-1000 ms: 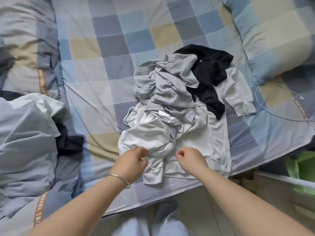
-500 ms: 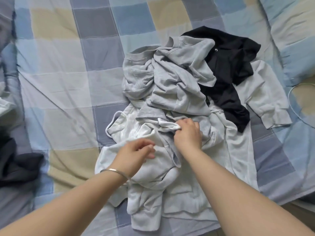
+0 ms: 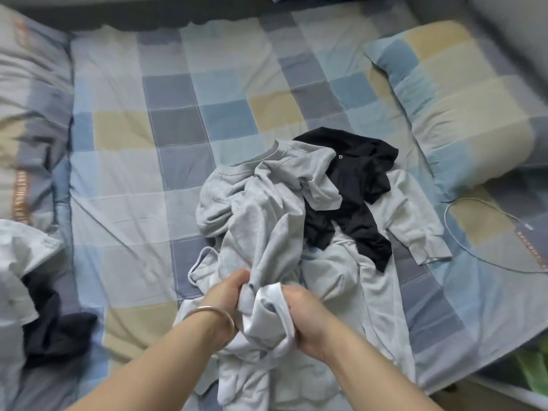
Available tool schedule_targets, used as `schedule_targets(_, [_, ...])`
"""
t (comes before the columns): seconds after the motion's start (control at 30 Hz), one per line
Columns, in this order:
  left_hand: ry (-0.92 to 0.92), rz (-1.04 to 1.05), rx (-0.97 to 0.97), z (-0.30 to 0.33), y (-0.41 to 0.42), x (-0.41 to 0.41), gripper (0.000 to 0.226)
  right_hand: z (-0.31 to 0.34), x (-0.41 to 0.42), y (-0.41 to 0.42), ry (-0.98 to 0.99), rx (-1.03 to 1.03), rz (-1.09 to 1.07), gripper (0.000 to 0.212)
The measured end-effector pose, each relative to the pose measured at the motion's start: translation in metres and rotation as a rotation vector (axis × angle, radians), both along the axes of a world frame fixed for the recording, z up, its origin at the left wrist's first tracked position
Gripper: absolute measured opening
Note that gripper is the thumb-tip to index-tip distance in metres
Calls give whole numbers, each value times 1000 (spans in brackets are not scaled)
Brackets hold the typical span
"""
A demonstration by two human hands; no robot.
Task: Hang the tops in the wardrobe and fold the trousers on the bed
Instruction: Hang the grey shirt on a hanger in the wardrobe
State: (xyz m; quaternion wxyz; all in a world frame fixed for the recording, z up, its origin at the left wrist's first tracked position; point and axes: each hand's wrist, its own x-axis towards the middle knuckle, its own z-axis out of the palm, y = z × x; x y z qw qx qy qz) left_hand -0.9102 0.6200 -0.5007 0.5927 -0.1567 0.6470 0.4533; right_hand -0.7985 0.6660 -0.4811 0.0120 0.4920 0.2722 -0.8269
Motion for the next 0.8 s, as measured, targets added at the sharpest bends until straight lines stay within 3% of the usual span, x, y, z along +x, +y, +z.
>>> schedule_targets(0.07, [181,-114,-75,-4,-6,-7,28,5,-2,-4,21,87,68,12])
schedule_targets(0.13, [345,-362,-45,4,-15,-14,21,10,-3,-12,28,137,106,13])
schedule_targets(0.2, [477,-585,17,15,-33,-21,13,3,2,-16,-61,126,-34,17])
schedule_targets(0.27, [601,-963,67,30,-53,-22,6,-8,11,-15,-185,61,-293,9])
schedule_targets(0.37, [648,-1543,131,39,-84,-10,9,-20,16,-16,-215,-80,-333,34])
schedule_targets(0.47, [576,-1798,144,42,-101,-1,29,-26,8,-30,-350,79,-189,7])
schedule_targets(0.53, [426,-1594,133,48,-98,-7,40,-23,3,-33,-402,153,-180,17])
schedule_targets(0.57, [312,-1357,76,46,-94,-13,48,-18,0,-32,-398,190,-191,18])
schedule_targets(0.63, [79,-689,-19,46,-84,-25,84,-2,-6,-30,-347,256,-183,9])
schedule_targets(0.7, [-121,-225,-3,39,-75,-36,113,22,-5,-30,-265,276,-124,19])
schedule_targets(0.8, [-215,109,93,55,-56,-35,99,60,17,-32,-128,308,67,24])
